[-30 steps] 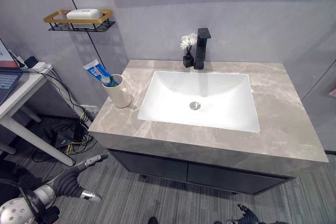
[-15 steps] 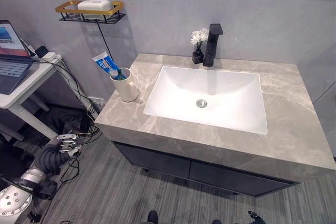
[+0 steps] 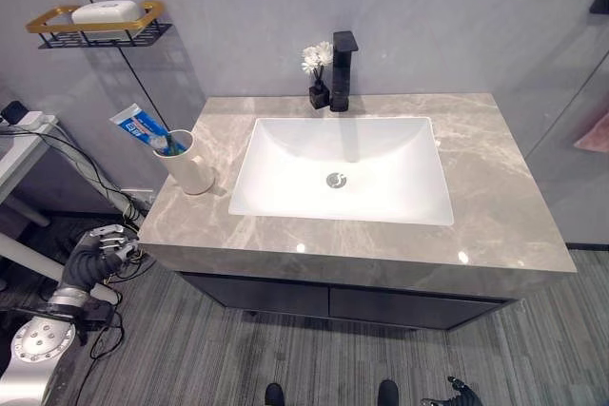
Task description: Put brush and paste in cup on sink, flatten towel.
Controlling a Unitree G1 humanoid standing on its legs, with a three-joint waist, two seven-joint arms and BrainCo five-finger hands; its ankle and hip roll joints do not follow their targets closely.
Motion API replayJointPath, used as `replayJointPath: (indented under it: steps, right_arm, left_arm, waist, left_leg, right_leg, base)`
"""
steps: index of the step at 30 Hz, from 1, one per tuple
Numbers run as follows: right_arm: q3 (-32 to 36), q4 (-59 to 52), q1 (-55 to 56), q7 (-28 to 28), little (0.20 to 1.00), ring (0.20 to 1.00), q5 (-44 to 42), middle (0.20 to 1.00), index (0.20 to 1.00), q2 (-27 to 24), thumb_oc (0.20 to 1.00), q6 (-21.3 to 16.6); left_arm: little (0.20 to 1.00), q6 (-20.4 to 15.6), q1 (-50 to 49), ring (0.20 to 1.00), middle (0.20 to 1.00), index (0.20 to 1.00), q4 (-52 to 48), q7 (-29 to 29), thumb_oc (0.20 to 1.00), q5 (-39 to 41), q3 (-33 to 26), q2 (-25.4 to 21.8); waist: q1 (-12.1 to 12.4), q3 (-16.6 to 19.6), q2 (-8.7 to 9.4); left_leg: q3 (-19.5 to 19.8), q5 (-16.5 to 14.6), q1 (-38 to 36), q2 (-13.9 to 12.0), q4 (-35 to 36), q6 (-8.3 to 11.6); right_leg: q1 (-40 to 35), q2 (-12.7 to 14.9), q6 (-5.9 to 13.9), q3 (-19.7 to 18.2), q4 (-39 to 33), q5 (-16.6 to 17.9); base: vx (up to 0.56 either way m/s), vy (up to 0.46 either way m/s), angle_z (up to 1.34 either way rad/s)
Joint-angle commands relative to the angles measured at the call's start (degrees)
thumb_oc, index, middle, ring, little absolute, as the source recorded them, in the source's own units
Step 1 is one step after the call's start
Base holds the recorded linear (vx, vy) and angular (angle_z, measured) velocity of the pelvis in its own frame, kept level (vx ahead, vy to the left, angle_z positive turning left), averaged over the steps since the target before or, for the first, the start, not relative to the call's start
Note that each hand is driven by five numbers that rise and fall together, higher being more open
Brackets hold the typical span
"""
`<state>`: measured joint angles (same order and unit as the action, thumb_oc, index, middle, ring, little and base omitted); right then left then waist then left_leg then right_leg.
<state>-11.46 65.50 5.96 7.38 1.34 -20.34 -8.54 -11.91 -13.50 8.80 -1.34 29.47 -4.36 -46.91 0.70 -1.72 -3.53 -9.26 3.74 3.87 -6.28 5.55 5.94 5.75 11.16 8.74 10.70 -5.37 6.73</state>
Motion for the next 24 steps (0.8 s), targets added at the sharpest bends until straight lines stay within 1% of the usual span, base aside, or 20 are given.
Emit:
replayJointPath:
  steps: [1, 3, 9, 12, 13, 14, 15, 17, 18, 22, 24]
  right_arm:
    - [-1.21, -1.90, -3.33, 0.53, 1.000, 1.000, 0.42, 1.000, 1.000, -0.99, 1.000, 0.12]
    - [-1.96, -2.58, -3.51, 0.31, 1.000, 1.000, 0.67, 1.000, 1.000, -1.37, 1.000, 0.23]
    - [-3.89, -2.79, -4.96, 0.26, 1.000, 1.000, 0.57, 1.000, 1.000, -1.39, 1.000, 0.50]
    - [-4.83, -2.82, -6.08, 0.28, 1.000, 1.000, 0.28, 1.000, 1.000, -1.47, 1.000, 0.65]
    - [-4.80, -2.81, -6.08, 0.28, 1.000, 1.000, 0.28, 1.000, 1.000, -1.46, 1.000, 0.64]
    - [-5.14, -2.86, -6.54, 0.33, 1.000, 1.000, 0.17, 1.000, 1.000, -1.46, 1.000, 0.76]
    - [-5.83, -2.42, -7.56, 0.63, 1.000, 1.000, 0.27, 1.000, 1.000, -1.34, 1.000, 1.18]
    - [-6.56, -2.63, -8.13, 0.73, 1.000, 1.000, 0.38, 1.000, 1.000, -1.33, 1.000, 1.23]
    - [-6.54, -2.63, -8.13, 0.73, 1.000, 1.000, 0.37, 1.000, 1.000, -1.32, 1.000, 1.23]
    - [-7.68, -4.76, -8.68, 0.64, 1.000, 1.000, -0.87, 1.000, 1.000, -1.53, 1.000, 0.91]
    - [-7.86, -5.06, -8.58, 0.68, 1.000, 1.000, -0.87, 1.000, 1.000, -1.60, 1.000, 0.84]
  left_arm:
    - [0.200, -1.90, 4.19, 0.200, 0.200, 0.200, -0.21, 0.99, 0.200, 3.88, -3.03, -2.80]
    - [0.200, -1.83, 5.36, 0.200, 0.200, 0.200, 0.06, 0.22, 0.200, 5.04, -1.87, -3.65]
    - [0.200, -1.87, 9.68, 0.200, 0.200, 0.200, 1.63, 1.67, 0.200, 5.63, 0.41, -4.38]
    - [0.200, -1.08, 11.68, 0.200, 0.200, 0.200, 3.44, 1.32, 0.200, 9.01, 2.69, -5.28]
    - [0.200, -1.10, 11.76, 0.200, 0.200, 0.200, 3.50, 1.30, 0.200, 9.04, 2.76, -5.30]
    - [0.200, -0.63, 12.64, 0.200, 0.200, 0.200, 3.79, 1.00, 0.200, 10.40, 3.86, -6.04]
    - [0.200, -0.33, 13.81, 0.200, 0.200, 0.200, 3.42, 1.13, 0.200, 12.10, 5.11, -7.99]
    - [0.200, -0.10, 14.69, 0.200, 0.200, 0.200, 3.74, 1.13, 0.200, 13.82, 5.82, -9.05]
    - [0.200, -0.11, 14.74, 0.200, 0.200, 0.200, 3.77, 1.12, 0.200, 13.83, 5.86, -9.06]
    - [0.200, -0.22, 15.81, 0.200, 0.200, 0.200, 2.15, 1.36, 0.200, 15.58, 6.67, -12.10]
    - [0.200, -0.24, 15.86, 0.200, 0.200, 0.200, 2.19, 1.42, 0.200, 15.63, 6.58, -12.51]
  waist:
    - [-0.79, -3.00, 2.09]
    - [-1.08, -3.40, 2.23]
    - [-1.50, -4.06, 2.75]
    - [-1.62, -4.44, 2.83]
    - [-1.58, -4.42, 2.84]
    - [-1.62, -4.62, 2.74]
    - [-1.59, -5.09, 2.59]
    - [-1.53, -5.50, 2.47]
    - [-1.51, -5.51, 2.48]
    - [-1.47, -6.42, 2.22]
    - [-1.45, -6.54, 2.18]
  left_leg:
    - [-0.03, 1.25, 0.03, 0.36, -0.55, -0.04]
    - [-0.41, 1.25, 0.58, 0.32, -0.55, -0.07]
    - [-1.02, 1.57, 2.54, 0.13, -0.55, -0.12]
    - [-1.32, 1.79, 3.44, 0.10, -0.55, -0.17]
    - [-1.34, 1.79, 3.46, 0.10, -0.55, -0.17]
    - [-1.41, 1.89, 3.63, 0.02, -0.55, -0.15]
    - [-1.42, 2.05, 4.03, -0.05, -0.55, -0.13]
    - [-1.40, 2.19, 4.29, -0.03, -0.55, -0.11]
    - [-1.40, 2.19, 4.30, -0.03, -0.55, -0.11]
    - [-1.58, 2.31, 4.51, -0.13, -0.55, 0.03]
    - [-1.66, 2.32, 4.52, -0.16, -0.55, 0.06]
  right_leg:
    - [-2.47, 1.91, 2.95, -1.44, 0.37, 3.95]
    - [-1.49, 1.90, 3.01, -2.32, 0.37, 4.41]
    - [1.37, 1.69, 3.25, -3.53, 0.37, 5.17]
    - [2.71, 1.51, 3.24, -4.22, 0.37, 5.62]
    - [2.75, 1.51, 3.23, -4.23, 0.37, 5.63]
    - [3.04, 1.49, 3.27, -4.28, 0.37, 5.69]
    - [3.44, 1.44, 3.29, -4.34, 0.37, 5.75]
    - [3.77, 1.35, 3.30, -4.38, 0.37, 5.82]
    - [3.77, 1.35, 3.30, -4.38, 0.37, 5.82]
    - [4.26, 1.25, 3.31, -4.72, 0.37, 5.77]
    - [4.31, 1.24, 3.32, -4.69, 0.37, 5.72]
  base:
    - [0.01, 0.019, -0.19]
    - [0.03, 0.034, -0.15]
    - [0.02, 0.021, -0.06]
    - [-0.01, 0.010, -0.16]
    - [0.00, 0.000, 0.00]
    - [0.01, 0.002, -0.08]
    - [0.01, 0.001, -0.09]
    - [0.01, 0.000, -0.10]
    - [0.00, 0.005, -0.11]
    - [0.00, 0.002, -0.04]
    - [0.00, 0.000, 0.00]
